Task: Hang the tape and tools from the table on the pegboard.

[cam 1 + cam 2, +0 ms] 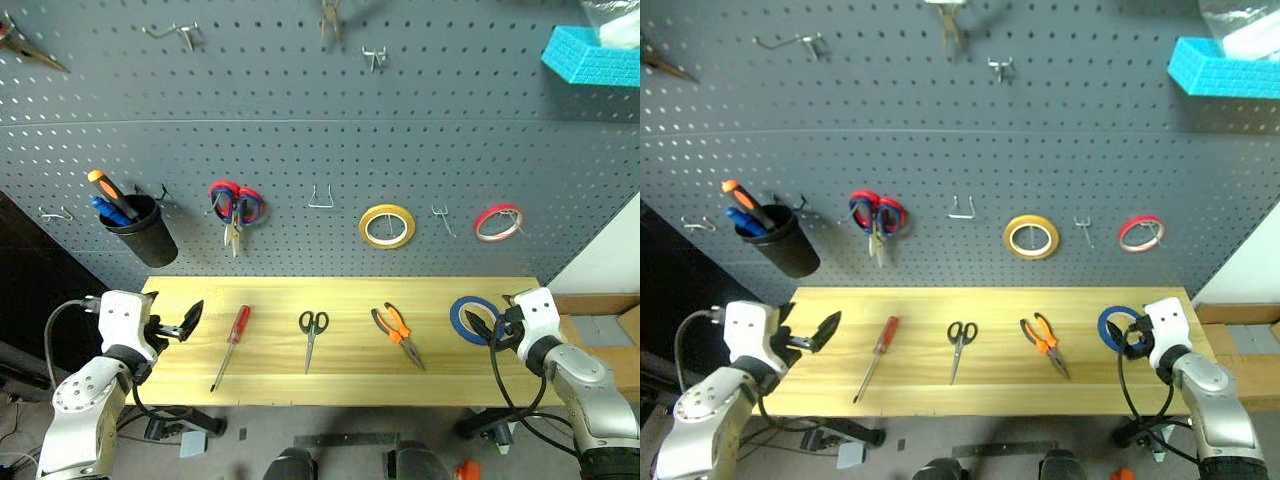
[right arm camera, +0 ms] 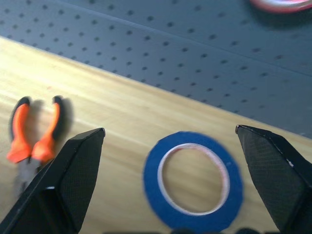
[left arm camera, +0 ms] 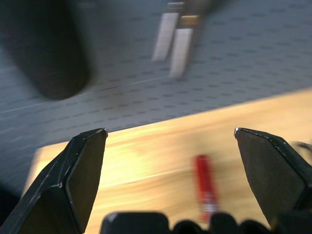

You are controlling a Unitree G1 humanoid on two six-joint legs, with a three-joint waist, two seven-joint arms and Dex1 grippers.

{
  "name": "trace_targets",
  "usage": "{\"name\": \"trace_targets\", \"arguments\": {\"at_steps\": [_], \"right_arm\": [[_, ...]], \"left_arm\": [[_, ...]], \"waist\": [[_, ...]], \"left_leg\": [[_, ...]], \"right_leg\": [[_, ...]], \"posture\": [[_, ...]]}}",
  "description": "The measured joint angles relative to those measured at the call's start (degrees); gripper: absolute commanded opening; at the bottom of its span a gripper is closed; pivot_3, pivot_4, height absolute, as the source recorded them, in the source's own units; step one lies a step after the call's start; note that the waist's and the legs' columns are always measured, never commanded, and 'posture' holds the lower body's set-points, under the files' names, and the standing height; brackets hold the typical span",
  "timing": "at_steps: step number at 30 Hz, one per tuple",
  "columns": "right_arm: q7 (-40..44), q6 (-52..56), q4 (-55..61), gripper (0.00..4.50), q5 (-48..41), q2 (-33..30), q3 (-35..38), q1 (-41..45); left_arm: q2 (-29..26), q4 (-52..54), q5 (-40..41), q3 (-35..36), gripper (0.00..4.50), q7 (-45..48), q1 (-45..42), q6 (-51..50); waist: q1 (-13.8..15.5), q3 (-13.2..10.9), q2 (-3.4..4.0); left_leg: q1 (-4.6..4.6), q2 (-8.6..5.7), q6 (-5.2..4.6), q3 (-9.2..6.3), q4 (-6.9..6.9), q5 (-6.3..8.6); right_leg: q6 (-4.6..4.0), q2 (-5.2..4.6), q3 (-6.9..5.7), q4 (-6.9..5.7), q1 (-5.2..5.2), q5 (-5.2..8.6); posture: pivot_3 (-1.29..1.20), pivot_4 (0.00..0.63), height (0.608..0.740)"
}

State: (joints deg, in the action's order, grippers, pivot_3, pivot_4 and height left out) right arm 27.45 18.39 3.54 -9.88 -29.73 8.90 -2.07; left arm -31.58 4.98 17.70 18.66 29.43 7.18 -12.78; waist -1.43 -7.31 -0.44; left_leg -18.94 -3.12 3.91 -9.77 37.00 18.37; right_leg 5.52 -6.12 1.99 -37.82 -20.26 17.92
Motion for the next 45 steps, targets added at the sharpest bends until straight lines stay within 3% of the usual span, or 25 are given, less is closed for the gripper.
{"name": "trace_targets", "arguments": {"at_steps": [11, 21, 28, 32, 43, 45], "right_arm": [[-0.42, 18.54, 13.16, 4.47, 1.88, -3.61, -3.41, 0.1], [-1.52, 29.66, 6.66, 4.47, 2.14, -3.62, -5.53, 10.95], [0.02, 26.5, -5.39, 4.47, 4.4, -5.29, -9.15, 17.73], [1.33, 23.11, -11.29, 4.47, 5.38, -5.48, -10.56, 21.75], [6.09, 17.33, -26.57, 4.47, 6.65, -4.72, -13.08, 32.05], [7.12, 17.14, -28.29, 4.09, 6.65, -4.75, -13.26, 33.11]], "left_arm": [[-7.53, 7.27, 2.58, -8.41, 4.5, 12.36, -7.47, -8.82], [-11.46, 2.33, 2.5, -18.04, 4.5, 27.06, -18.37, -9.19], [-12.2, 3.01, 2.51, -19.72, 4.5, 32.05, -18.75, -9.1], [-11.83, 4.44, 2.41, -20.34, 4.5, 32.08, -19.22, -8.26], [-10.69, 6.38, 2.4, -21.33, 4.5, 31.22, -20.11, -8.25], [-10.69, 6.39, 2.39, -21.39, 4.5, 31.19, -20.15, -8.25]], "waist": [[-0.51, -5.0, -0.28], [-2.66, -8.95, -0.45], [-3.36, -10.97, -0.6], [-3.35, -11.28, -0.7], [-3.34, -12.25, -0.81], [-3.33, -12.25, -0.82]], "left_leg": [[-1.08, 0.11, 0.15, 0.27, 0.03, -0.16], [-2.02, 0.24, 0.1, 0.57, 0.13, -0.18], [-2.22, 0.35, 0.08, 0.65, 0.32, -0.16], [-3.02, 0.56, 0.08, 0.75, 0.99, -0.15], [-3.04, 0.58, 0.08, 1.0, 1.14, -0.15], [-3.04, 0.59, 0.08, 1.05, 1.14, -0.15]], "right_leg": [[-0.06, 0.0, 0.09, -0.09, -1.15, -0.05], [-0.06, 0.01, 0.12, -0.18, -2.06, -0.09], [-0.06, 0.04, 0.1, -0.3, -2.22, -0.1], [-0.09, 0.19, 0.11, -0.92, -3.01, -0.12], [-0.11, 0.21, 0.15, -1.09, -3.05, -0.13], [-0.11, 0.21, 0.15, -1.08, -3.05, -0.13]], "posture": [[-0.05, 0.295, 0.74], [-0.07, 0.349, 0.74], [-0.06, 0.371, 0.74], [-0.04, 0.385, 0.74], [-0.03, 0.387, 0.74], [-0.04, 0.384, 0.74]]}}
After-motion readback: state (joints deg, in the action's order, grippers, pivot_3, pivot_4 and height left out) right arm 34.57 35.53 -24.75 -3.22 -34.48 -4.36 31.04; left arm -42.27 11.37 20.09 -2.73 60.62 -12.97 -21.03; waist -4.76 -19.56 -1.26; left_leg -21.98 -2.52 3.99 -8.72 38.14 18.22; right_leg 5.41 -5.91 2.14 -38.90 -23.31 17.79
